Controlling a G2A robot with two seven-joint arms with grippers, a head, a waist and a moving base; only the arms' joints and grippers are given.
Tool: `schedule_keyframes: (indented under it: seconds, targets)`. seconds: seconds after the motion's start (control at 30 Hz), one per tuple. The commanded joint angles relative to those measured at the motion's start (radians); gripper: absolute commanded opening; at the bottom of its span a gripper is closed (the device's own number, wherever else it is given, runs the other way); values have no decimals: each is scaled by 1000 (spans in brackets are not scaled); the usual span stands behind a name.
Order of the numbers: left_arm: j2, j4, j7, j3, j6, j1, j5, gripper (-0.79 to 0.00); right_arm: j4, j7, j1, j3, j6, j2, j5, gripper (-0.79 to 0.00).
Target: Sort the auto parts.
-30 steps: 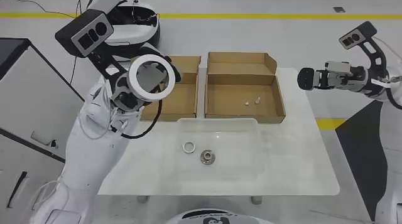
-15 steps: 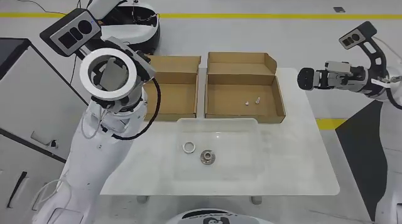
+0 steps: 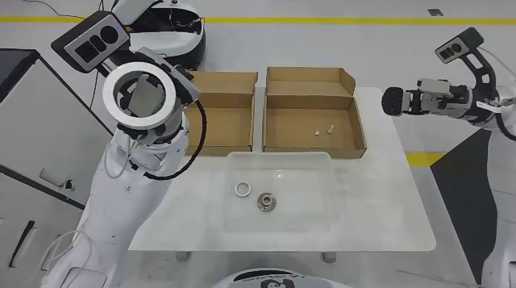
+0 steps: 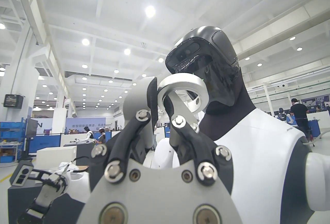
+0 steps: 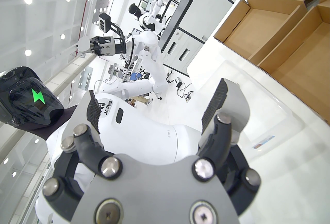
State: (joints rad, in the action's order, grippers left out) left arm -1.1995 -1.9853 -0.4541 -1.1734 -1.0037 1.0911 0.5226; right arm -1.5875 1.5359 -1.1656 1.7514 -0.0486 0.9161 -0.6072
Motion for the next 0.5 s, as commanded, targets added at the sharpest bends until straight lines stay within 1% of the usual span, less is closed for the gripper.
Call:
schedule_keyframes:
  seconds: [0.0,0.17,0.4,0.47]
  targets:
    - [0,0,0,0,0,0,0,-785,0,0,0,0,0,0,0,0]
    - [0,0,0,0,0,0,0,-785,0,0,0,0,0,0,0,0]
    - [6,1,-55,-36,133,12,-103,-785,0,0,0,0,0,0,0,0]
    - [11,16,-98,-49,181,9,-140,-785,0,0,0,0,0,0,0,0]
